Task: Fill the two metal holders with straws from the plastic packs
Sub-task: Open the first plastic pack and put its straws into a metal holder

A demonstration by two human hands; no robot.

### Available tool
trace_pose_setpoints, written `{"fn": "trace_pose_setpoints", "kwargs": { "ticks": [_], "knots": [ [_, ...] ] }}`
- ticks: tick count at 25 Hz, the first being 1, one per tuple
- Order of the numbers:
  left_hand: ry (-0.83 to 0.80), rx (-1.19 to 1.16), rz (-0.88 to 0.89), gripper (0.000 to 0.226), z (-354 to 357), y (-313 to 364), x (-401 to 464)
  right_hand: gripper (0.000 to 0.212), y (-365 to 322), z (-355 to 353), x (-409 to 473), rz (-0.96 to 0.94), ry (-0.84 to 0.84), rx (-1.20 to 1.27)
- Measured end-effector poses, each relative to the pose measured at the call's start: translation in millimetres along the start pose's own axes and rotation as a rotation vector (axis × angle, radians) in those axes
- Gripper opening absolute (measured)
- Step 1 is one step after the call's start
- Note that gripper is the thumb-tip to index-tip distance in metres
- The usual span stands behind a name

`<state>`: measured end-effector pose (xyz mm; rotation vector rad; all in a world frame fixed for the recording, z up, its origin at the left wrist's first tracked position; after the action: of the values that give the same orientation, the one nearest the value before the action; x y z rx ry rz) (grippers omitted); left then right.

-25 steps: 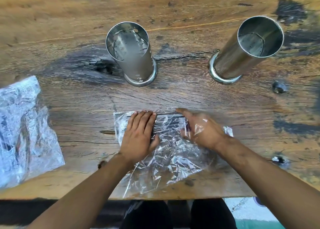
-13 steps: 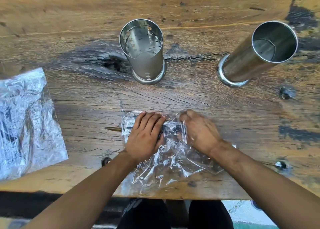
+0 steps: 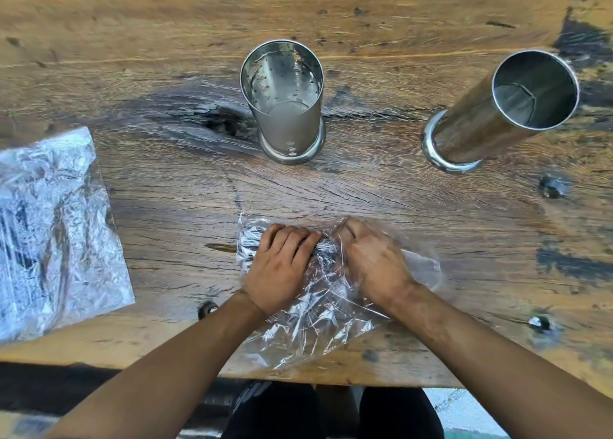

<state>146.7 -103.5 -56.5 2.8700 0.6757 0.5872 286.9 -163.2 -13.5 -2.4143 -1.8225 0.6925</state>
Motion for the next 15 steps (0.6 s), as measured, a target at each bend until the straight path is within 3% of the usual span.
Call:
{"fn": "trace_pose_setpoints", "kwargs": {
  "ticks": [6,10,15],
  "knots": [
    [0.029,-0.042,-0.019,0.043,-4,3,4,0.04,0,-7,0,-0.01,-0.008,0.067],
    [-0.029,-0.061,-0.031,0.042,-2,1,4,0.053,-4,-9,1,0.01,-0.017,-0.009],
    [-0.129,-0.016,-0.071,0.054,1,0,6,0.017,5,4,-1,0.061,-0.164,0.065]
  ]
}}
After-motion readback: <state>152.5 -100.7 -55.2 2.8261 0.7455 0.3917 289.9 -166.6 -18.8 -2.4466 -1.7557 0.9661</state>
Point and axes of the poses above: each hand's wrist, its own x-axis towards the middle knuckle, its own z-axis out of the palm, y = z × x, the point moved 6 cm from there along x, towards the middle knuckle, and after that the axes turned 11 degrees about y, right-handed, at the moved point
